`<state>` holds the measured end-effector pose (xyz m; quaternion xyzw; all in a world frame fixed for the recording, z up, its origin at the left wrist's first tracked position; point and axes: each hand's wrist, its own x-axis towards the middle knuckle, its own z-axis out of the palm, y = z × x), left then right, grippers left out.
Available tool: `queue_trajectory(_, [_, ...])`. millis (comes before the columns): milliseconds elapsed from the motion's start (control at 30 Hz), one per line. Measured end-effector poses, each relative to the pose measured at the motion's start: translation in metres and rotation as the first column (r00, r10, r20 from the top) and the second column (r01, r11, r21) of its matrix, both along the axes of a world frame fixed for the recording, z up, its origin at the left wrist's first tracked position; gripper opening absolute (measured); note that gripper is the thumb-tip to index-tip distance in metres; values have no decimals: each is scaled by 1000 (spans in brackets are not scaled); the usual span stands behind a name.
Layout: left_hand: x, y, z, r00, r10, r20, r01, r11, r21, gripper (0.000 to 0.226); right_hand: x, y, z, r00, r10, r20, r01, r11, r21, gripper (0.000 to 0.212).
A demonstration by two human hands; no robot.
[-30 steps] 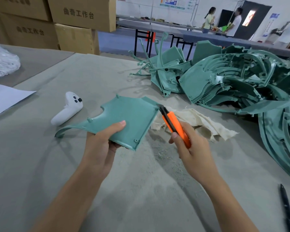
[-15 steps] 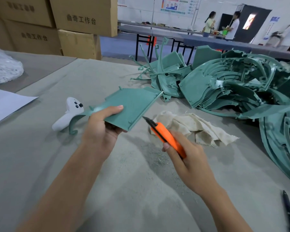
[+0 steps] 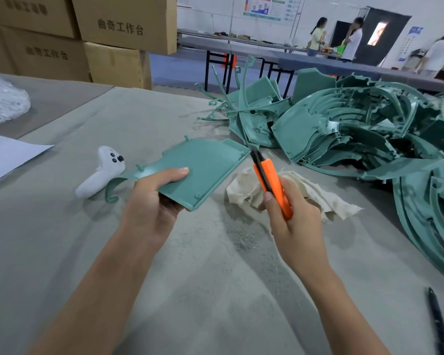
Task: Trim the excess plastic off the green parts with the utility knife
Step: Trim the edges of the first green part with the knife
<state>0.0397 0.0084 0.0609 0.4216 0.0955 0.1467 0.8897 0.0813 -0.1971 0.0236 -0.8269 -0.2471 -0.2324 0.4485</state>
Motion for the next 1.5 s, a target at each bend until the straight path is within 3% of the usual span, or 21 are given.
queue_trajectory(267, [-4, 7, -6, 999, 15, 44, -13, 999, -30, 33, -13, 4, -6, 991, 95, 96, -86, 992, -88, 30])
queue_trajectory(433, [-4, 5, -7, 999, 6, 39, -4, 999, -41, 33, -1, -3, -5, 1000, 20, 22, -20, 999, -29, 16])
queue_trajectory(600, [-3, 5, -8, 999, 32, 41, -30, 998, -52, 24, -12, 3, -10, 988, 132, 83, -128, 990, -56, 28])
queue_trajectory(900, [-3, 6, -8, 1000, 6, 30, -6, 1000, -12, 39, 2, -7, -8, 996, 78, -49, -75, 996, 57, 17])
queue_trajectory(1100, [-3, 8, -8, 999, 34, 39, -32, 999, -43, 29, -12, 0, -10, 976, 208, 65, -204, 976, -70, 25])
queue_trajectory(1300, [-3, 6, -8, 999, 34, 42, -34, 999, -19, 44, -1, -6, -9, 996, 87, -19, -86, 996, 35, 18])
queue_trajectory(1500, [1, 8, -10, 995, 88, 36, -86, 995, -50, 29, -17, 5, -15, 964, 259, 62, -250, 960, -129, 27])
